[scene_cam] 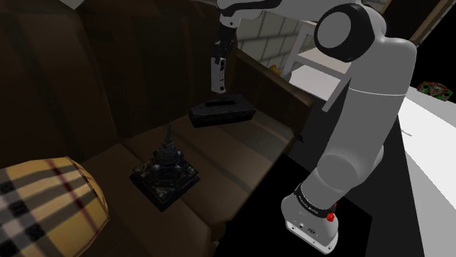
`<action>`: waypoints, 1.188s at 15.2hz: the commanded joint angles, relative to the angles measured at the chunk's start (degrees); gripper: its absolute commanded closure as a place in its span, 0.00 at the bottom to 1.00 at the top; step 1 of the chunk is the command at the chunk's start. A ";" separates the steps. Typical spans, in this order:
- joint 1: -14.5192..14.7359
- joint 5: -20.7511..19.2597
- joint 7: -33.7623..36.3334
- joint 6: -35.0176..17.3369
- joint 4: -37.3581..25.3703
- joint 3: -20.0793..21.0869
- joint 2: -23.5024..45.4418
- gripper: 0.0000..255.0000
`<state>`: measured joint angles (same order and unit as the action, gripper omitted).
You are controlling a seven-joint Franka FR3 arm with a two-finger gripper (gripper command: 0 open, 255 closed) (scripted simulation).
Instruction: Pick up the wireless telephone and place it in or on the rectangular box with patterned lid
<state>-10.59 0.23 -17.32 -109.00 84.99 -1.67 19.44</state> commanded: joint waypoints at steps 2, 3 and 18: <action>0.00 0.01 -0.01 -2.53 2.47 0.00 -0.01 1.00; 0.00 0.01 -0.01 -3.26 3.10 0.00 0.09 1.00; 0.01 0.04 -0.03 -6.29 5.56 -0.01 0.66 0.00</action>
<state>-10.57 0.26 -17.36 -115.35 90.29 -1.68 19.80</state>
